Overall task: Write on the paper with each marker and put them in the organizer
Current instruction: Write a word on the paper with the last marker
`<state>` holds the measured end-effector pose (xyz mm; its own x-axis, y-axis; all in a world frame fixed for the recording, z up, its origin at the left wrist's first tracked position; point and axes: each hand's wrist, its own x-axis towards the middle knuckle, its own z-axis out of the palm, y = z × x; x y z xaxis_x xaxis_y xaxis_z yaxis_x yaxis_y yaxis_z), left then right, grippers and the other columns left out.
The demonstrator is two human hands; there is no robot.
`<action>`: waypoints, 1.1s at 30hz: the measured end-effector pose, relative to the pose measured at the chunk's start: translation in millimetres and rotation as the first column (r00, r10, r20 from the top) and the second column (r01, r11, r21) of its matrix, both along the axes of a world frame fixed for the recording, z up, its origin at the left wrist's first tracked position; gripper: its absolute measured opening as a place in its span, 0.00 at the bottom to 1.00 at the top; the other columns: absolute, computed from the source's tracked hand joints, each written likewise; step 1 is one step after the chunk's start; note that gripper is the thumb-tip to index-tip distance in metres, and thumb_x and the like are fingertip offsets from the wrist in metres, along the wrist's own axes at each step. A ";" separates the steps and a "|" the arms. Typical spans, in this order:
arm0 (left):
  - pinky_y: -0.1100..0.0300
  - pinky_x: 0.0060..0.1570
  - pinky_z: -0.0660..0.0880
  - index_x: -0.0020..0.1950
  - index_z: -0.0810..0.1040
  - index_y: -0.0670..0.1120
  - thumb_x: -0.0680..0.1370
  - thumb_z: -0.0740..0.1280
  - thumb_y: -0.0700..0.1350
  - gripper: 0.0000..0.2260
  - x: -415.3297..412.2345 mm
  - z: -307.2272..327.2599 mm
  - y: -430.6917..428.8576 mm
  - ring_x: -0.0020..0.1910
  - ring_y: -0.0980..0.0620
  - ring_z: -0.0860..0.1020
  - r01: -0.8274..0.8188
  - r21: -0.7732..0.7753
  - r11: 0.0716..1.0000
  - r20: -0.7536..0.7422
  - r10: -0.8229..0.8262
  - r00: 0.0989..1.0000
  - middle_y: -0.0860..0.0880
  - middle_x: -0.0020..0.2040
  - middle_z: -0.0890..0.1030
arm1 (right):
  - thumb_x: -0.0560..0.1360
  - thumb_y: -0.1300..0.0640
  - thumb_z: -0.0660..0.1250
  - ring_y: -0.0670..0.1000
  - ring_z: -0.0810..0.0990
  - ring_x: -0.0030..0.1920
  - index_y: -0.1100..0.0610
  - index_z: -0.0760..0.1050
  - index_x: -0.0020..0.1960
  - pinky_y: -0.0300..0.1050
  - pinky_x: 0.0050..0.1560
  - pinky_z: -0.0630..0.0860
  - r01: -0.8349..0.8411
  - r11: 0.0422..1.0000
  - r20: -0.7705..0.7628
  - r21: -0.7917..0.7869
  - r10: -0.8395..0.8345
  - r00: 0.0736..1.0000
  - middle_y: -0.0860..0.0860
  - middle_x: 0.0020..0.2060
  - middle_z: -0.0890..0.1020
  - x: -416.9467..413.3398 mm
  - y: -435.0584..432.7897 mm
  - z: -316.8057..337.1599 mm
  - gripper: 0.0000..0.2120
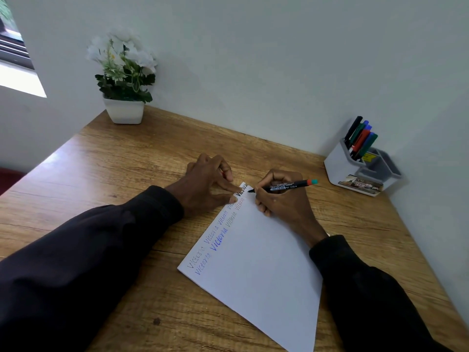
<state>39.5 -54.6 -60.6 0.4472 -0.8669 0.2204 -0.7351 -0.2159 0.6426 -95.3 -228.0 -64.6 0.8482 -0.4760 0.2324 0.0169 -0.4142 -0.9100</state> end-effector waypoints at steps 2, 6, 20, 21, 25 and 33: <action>0.54 0.59 0.65 0.50 0.77 0.57 0.72 0.76 0.52 0.11 -0.4 0.0 0.4 0.58 0.54 0.66 0.000 -0.002 1.000 -0.001 0.000 1.000 0.55 0.55 0.73 | 0.75 0.73 0.71 0.58 0.78 0.24 0.65 0.79 0.37 0.43 0.22 0.74 0.002 1.000 -0.009 -0.006 -0.002 1.000 0.63 0.28 0.82 0.3 0.2 -0.1 0.10; 0.52 0.61 0.66 0.49 0.75 0.57 0.72 0.76 0.51 0.11 -2.2 2.9 1.9 0.58 0.54 0.66 -0.002 -0.003 1.000 -0.025 0.002 1.000 0.58 0.52 0.71 | 0.75 0.72 0.72 0.58 0.78 0.24 0.65 0.80 0.38 0.43 0.22 0.74 0.004 1.000 -0.010 -0.014 -0.004 1.000 0.62 0.28 0.81 0.6 1.0 0.1 0.09; 0.49 0.64 0.64 0.57 0.84 0.55 0.73 0.74 0.54 0.14 3.3 -3.5 -1.4 0.59 0.55 0.64 0.010 0.030 1.000 0.053 -0.012 0.999 0.56 0.55 0.71 | 0.75 0.73 0.69 0.59 0.79 0.24 0.68 0.77 0.37 0.43 0.23 0.74 0.051 0.999 -0.017 0.003 -0.051 0.999 0.65 0.28 0.81 0.9 0.6 -2.2 0.08; 0.48 0.64 0.64 0.57 0.84 0.55 0.73 0.74 0.54 0.13 3.0 -3.5 -1.2 0.59 0.55 0.64 0.011 0.029 1.000 0.049 -0.013 0.999 0.56 0.56 0.72 | 0.75 0.73 0.69 0.58 0.79 0.24 0.68 0.77 0.37 0.43 0.23 0.74 0.049 0.999 -0.016 0.004 -0.049 0.999 0.65 0.28 0.81 1.1 0.5 -2.3 0.08; 0.47 0.64 0.65 0.52 0.81 0.58 0.72 0.74 0.54 0.10 1.9 -2.4 -0.9 0.58 0.55 0.65 0.003 0.005 1.000 0.023 -0.004 1.000 0.56 0.55 0.73 | 0.73 0.74 0.70 0.59 0.79 0.24 0.68 0.76 0.36 0.43 0.23 0.74 0.053 0.999 -0.031 0.000 -0.053 0.998 0.64 0.28 0.81 1.8 -0.6 -1.4 0.08; 0.51 0.63 0.64 0.53 0.80 0.56 0.73 0.74 0.52 0.10 -0.7 0.5 0.4 0.59 0.54 0.64 0.005 0.028 1.000 -0.003 -0.005 1.000 0.56 0.54 0.71 | 0.75 0.73 0.69 0.58 0.79 0.25 0.70 0.76 0.38 0.44 0.23 0.75 0.060 0.998 -0.024 0.028 -0.060 0.998 0.65 0.29 0.82 1.0 -0.8 -1.6 0.07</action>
<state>38.8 -54.2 -60.1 0.4435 -0.8750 0.1942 -0.7342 -0.2305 0.6386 -94.3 -228.9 -66.2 0.8231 -0.5322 0.1983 -0.0287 -0.3878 -0.9213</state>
